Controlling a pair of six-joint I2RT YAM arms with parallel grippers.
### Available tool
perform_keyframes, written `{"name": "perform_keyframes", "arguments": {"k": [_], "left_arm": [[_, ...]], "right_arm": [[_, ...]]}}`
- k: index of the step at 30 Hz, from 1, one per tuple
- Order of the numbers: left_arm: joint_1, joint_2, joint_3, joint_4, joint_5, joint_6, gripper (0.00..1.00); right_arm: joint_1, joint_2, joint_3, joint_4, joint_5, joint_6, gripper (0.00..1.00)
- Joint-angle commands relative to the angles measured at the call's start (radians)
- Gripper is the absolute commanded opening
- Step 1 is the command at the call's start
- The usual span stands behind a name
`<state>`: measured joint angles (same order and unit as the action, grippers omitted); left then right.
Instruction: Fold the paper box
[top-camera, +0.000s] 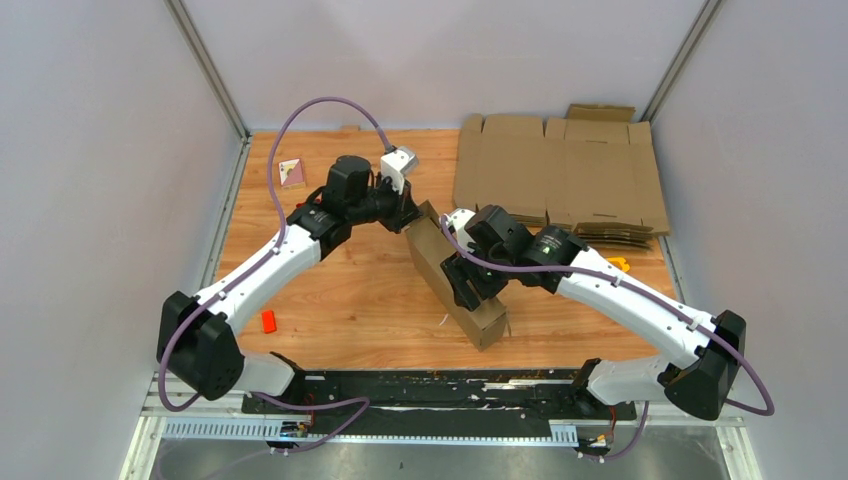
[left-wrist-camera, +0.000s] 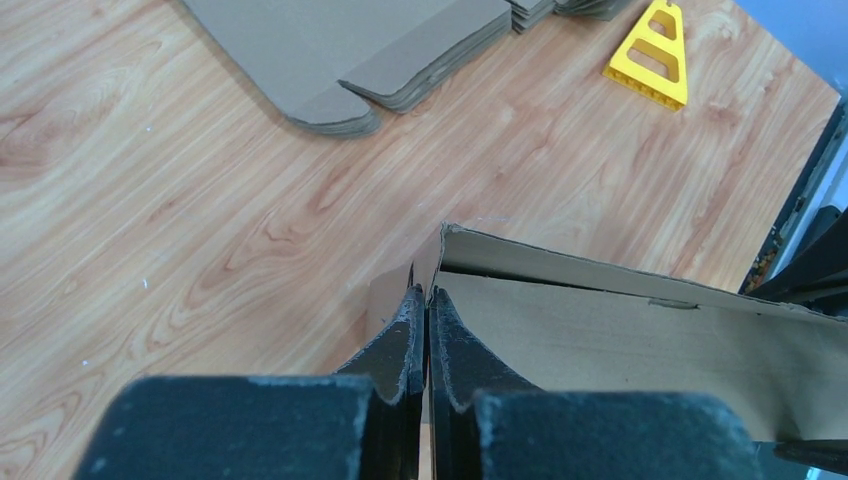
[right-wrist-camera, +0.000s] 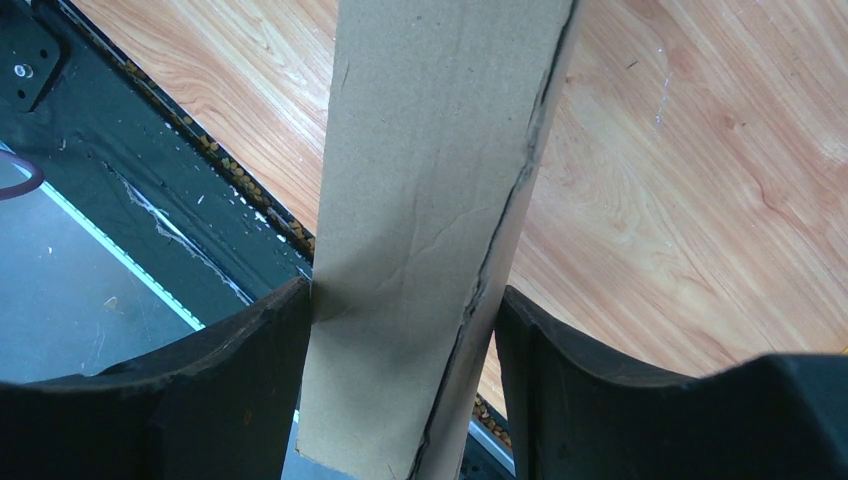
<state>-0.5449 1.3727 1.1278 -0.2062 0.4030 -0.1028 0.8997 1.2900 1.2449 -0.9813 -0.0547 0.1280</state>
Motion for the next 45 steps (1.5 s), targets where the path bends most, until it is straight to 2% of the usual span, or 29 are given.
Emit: {"name": "perform_keyframes", "arguments": {"k": [1,17,20,26,33,37,45], "left_arm": [[-0.006,-0.018,0.036,0.008,-0.026,-0.013,0.02],[-0.02,-0.072,-0.14,0.12,-0.118,0.047,0.0],[-0.021,-0.083,-0.153,0.125,-0.14,0.069,0.0],[-0.021,-0.112,-0.214,0.2,-0.125,0.084,0.0],[-0.025,-0.122,-0.23,0.188,-0.101,0.05,0.0],[-0.037,-0.128,-0.272,0.201,-0.121,0.035,0.0],[-0.054,-0.194,-0.346,0.278,-0.242,-0.014,0.0]], "right_arm": [[-0.003,0.015,0.019,-0.016,0.043,-0.014,0.6],[-0.018,-0.017,0.005,-0.019,0.105,-0.011,0.64],[-0.019,-0.025,0.003,-0.023,0.111,-0.015,0.68],[-0.027,-0.04,0.0,-0.026,0.127,-0.022,0.72],[-0.034,-0.042,-0.013,-0.016,0.117,-0.022,0.72],[-0.034,-0.052,-0.012,-0.01,0.12,-0.02,0.75],[-0.036,-0.116,-0.008,-0.021,0.142,0.021,0.9]]}}
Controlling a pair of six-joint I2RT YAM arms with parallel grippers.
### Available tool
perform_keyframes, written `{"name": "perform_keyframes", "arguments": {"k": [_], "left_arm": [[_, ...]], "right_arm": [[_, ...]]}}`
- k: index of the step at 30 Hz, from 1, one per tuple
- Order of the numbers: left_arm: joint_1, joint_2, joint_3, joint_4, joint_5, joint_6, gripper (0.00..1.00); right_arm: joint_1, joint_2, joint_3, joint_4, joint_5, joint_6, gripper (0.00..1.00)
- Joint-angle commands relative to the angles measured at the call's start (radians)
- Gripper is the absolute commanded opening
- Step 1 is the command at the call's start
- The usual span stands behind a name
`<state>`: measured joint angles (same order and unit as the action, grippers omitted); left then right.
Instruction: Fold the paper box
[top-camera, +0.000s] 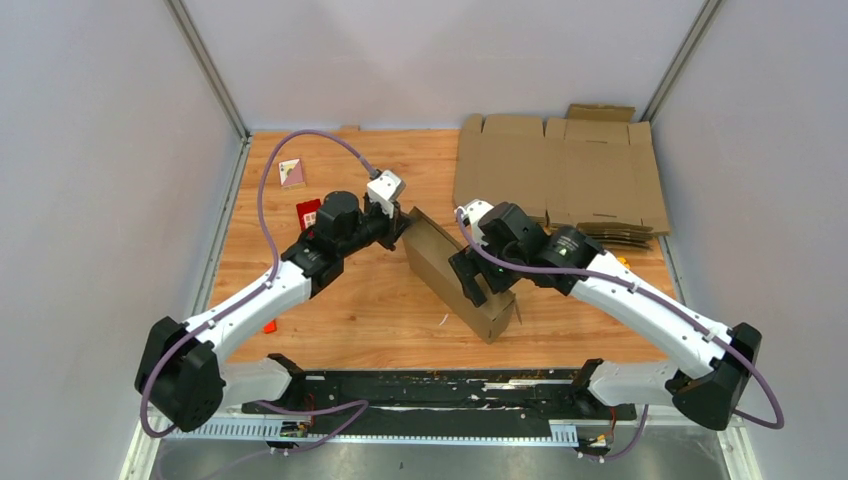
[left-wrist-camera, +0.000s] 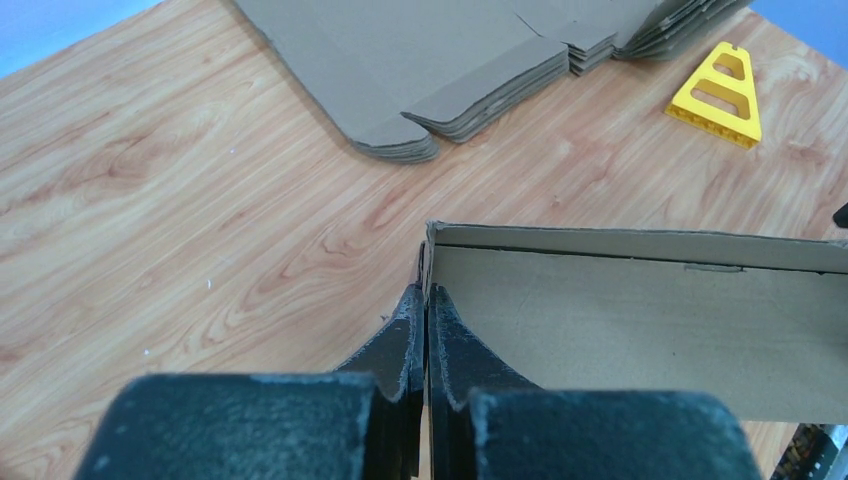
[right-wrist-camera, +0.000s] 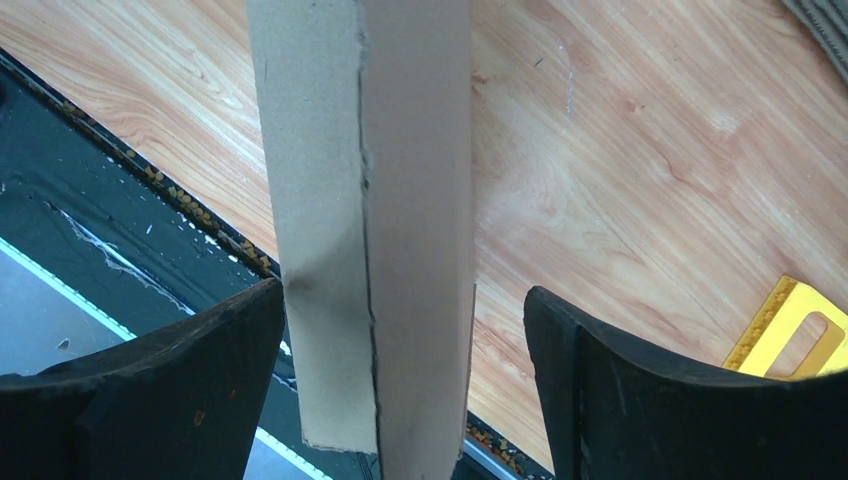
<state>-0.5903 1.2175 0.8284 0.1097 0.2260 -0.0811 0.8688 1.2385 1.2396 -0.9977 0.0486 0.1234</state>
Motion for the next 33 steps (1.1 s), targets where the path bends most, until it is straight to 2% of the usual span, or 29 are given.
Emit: {"name": "perform_keyframes", "arguments": {"k": [1,6,18,20,26,33], "left_arm": [[-0.009,-0.046,-0.049,-0.036,-0.075,-0.041,0.0],[-0.018,-0.084,-0.06,-0.038,-0.111,-0.066,0.0],[-0.064,-0.117,-0.057,-0.13,-0.249,-0.127,0.0],[-0.069,-0.121,-0.058,-0.14,-0.252,-0.125,0.0],[-0.079,-0.12,-0.053,-0.154,-0.244,-0.123,0.0],[-0.095,-0.122,-0.052,-0.172,-0.255,-0.122,0.0]], "right_arm": [[-0.005,-0.079,-0.005,-0.01,0.046,0.034,0.9],[-0.005,-0.195,-0.035,-0.036,0.092,0.092,0.89],[-0.011,-0.464,-0.197,-0.044,0.166,0.318,0.75],[-0.013,-0.477,-0.219,-0.033,0.166,0.336,0.7],[-0.018,-0.462,-0.225,0.009,0.196,0.38,0.44],[-0.024,-0.423,-0.233,0.045,0.172,0.468,0.28]]}}
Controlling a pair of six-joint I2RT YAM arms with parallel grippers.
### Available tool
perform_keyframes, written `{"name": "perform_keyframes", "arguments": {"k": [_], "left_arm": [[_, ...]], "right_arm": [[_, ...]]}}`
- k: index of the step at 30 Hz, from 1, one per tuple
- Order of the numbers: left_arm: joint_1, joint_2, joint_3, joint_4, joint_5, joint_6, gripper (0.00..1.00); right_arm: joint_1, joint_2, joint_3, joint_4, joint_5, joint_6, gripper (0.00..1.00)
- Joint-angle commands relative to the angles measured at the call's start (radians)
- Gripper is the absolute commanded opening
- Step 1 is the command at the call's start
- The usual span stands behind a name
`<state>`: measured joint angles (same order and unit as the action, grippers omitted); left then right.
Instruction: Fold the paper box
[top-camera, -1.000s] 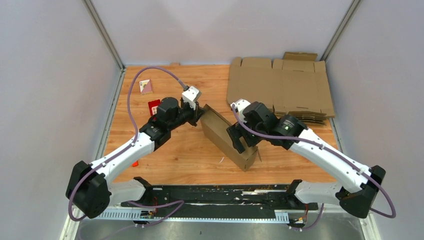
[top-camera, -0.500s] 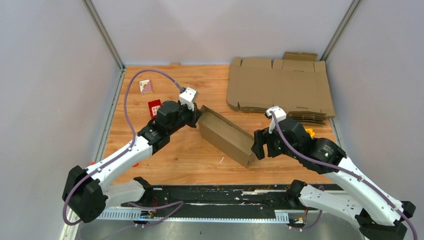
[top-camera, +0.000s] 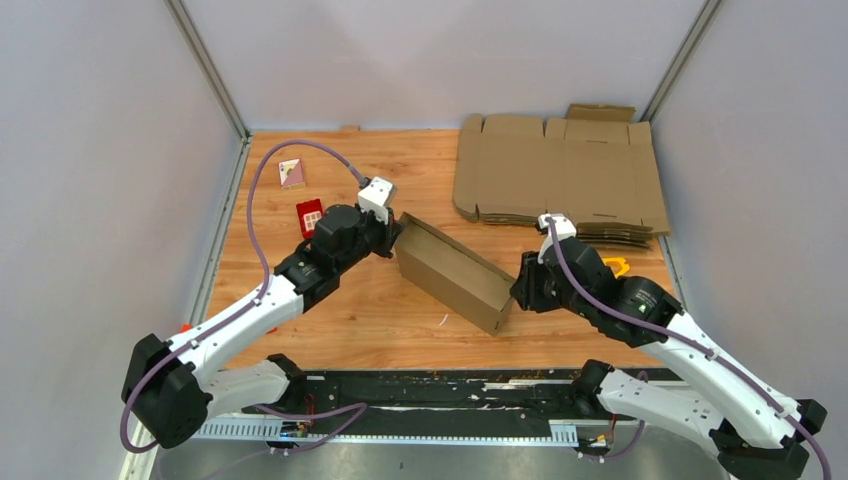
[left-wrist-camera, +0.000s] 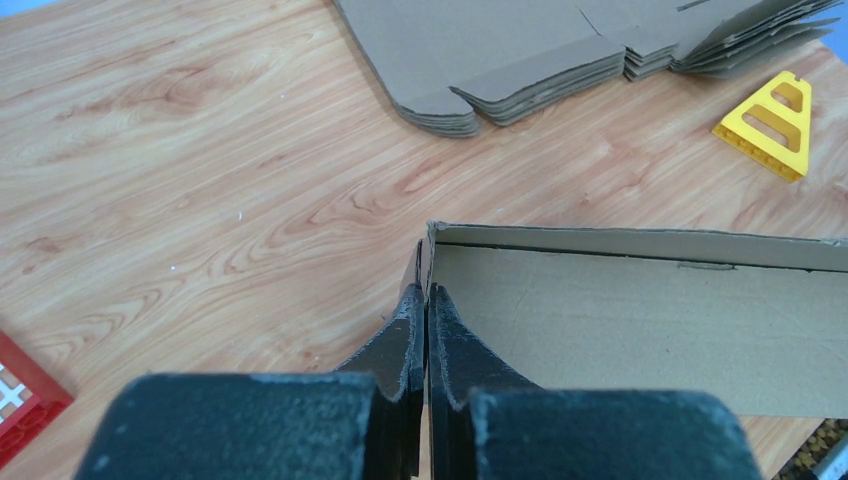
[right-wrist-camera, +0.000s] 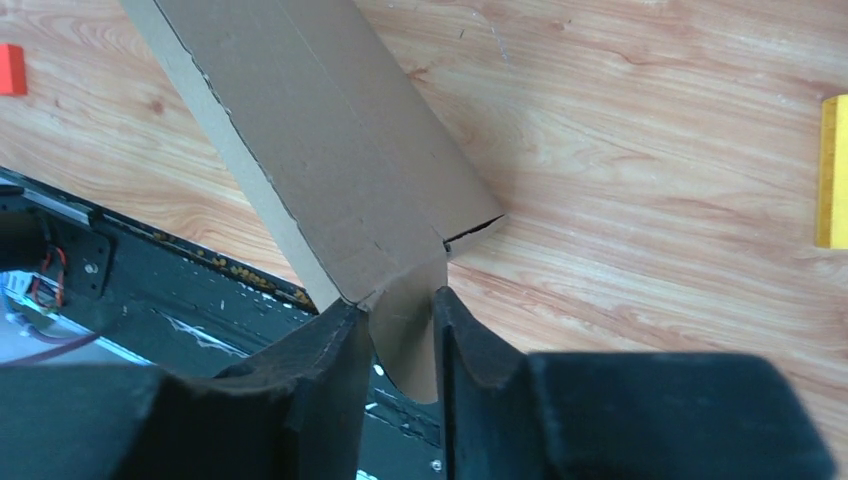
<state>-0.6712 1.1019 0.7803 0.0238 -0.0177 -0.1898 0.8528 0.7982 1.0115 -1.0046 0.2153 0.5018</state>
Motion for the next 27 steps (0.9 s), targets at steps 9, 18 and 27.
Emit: {"name": "perform_keyframes", "arguments": {"k": [9,18,27], "left_arm": [[-0.039,-0.014,0.016,-0.115,-0.025,-0.021,0.0],[-0.063,-0.021,0.025,-0.142,-0.066,-0.025,0.0],[-0.093,-0.021,0.018,-0.145,-0.111,-0.06,0.0]], "right_arm": [[-0.02,-0.019,-0.035,0.116,-0.004,0.324,0.21],[-0.02,0.023,-0.018,0.086,0.044,0.426,0.22],[-0.02,0.034,-0.021,0.047,0.089,0.541,0.19]]}}
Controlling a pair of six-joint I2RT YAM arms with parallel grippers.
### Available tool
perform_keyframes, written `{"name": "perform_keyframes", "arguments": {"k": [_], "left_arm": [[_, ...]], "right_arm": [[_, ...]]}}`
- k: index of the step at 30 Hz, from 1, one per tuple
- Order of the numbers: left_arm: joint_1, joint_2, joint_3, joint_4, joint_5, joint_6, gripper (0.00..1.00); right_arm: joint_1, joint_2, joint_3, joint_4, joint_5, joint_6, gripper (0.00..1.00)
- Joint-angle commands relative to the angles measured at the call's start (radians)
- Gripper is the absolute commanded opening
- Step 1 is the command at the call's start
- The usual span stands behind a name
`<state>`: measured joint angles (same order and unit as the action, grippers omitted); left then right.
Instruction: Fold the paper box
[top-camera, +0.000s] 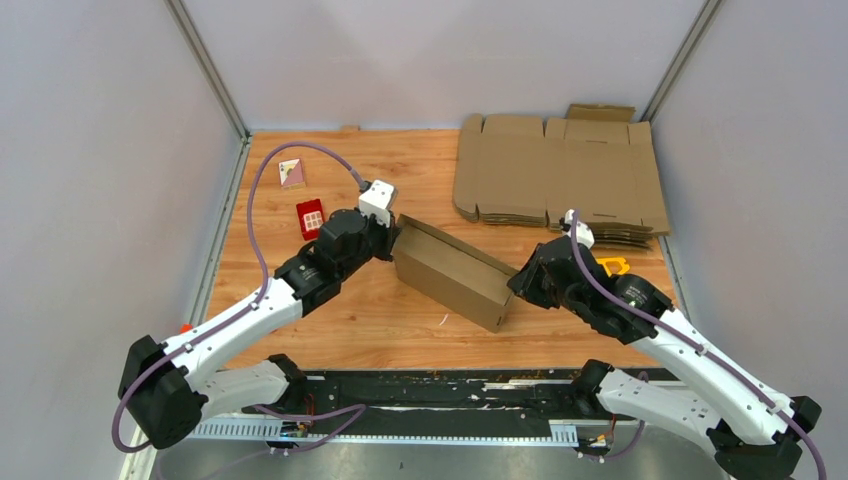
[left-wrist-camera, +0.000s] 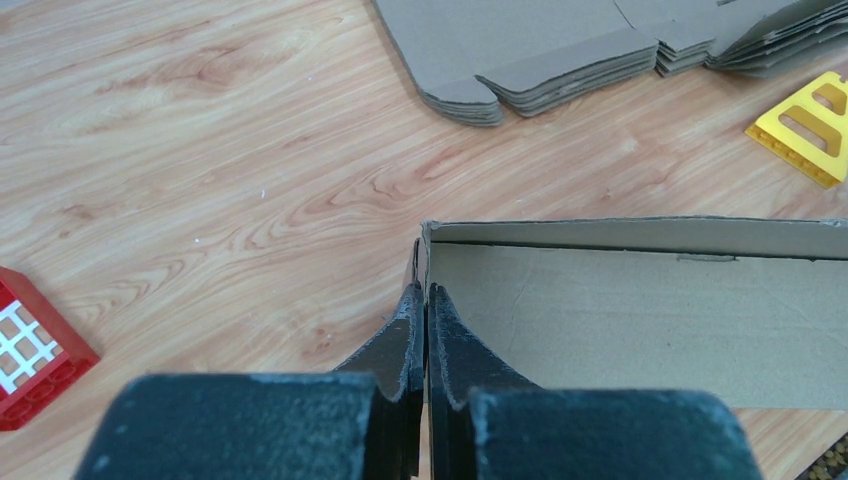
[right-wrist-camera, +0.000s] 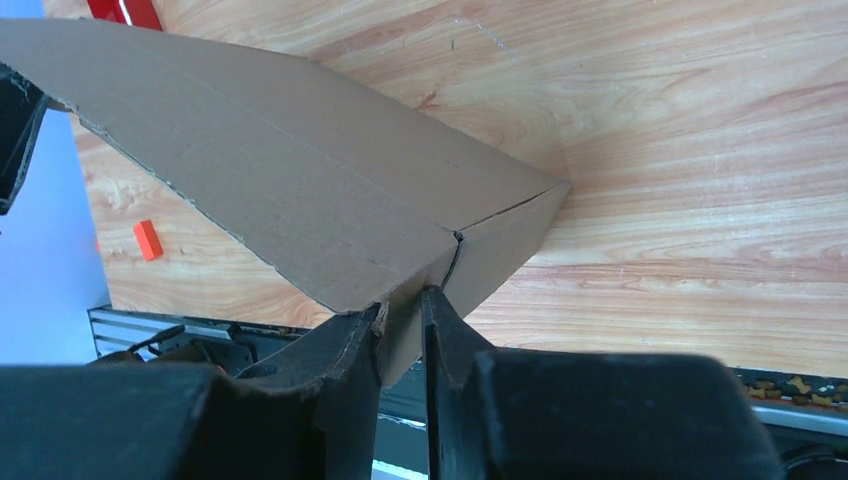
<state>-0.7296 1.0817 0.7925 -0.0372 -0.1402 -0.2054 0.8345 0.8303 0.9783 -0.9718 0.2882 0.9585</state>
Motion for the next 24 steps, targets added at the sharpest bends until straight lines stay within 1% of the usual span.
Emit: {"name": "perform_keyframes", "arguments": {"k": [1,4,7,10,15,18,24], "left_arm": [[-0.038,0.0,0.006,-0.086,0.003,-0.046,0.0],[-0.045,0.0,0.006,-0.087,-0.005,-0.048,0.0],[-0.051,0.001,0.007,-0.089,-0.012,-0.049,0.0],[-0.054,0.007,0.011,-0.09,-0.015,-0.049,0.0],[-0.057,0.012,0.023,-0.102,-0.028,-0.048,0.0],[-0.057,0.014,0.027,-0.109,-0.035,-0.045,0.0],[-0.059,0.018,0.032,-0.112,-0.04,-0.045,0.0]], "right_arm": [[-0.002,-0.003,0.009,0.015,0.017,0.09,0.19],[-0.002,-0.006,0.005,0.014,0.012,0.105,0.21],[-0.002,0.006,0.011,0.007,-0.016,0.133,0.31],[-0.002,0.013,0.023,0.007,-0.051,0.14,0.35],[-0.002,0.007,0.038,-0.018,-0.047,0.139,0.37],[-0.002,0.012,0.048,-0.034,-0.071,0.13,0.38],[-0.002,0.034,0.1,-0.07,-0.129,0.105,0.37]]}}
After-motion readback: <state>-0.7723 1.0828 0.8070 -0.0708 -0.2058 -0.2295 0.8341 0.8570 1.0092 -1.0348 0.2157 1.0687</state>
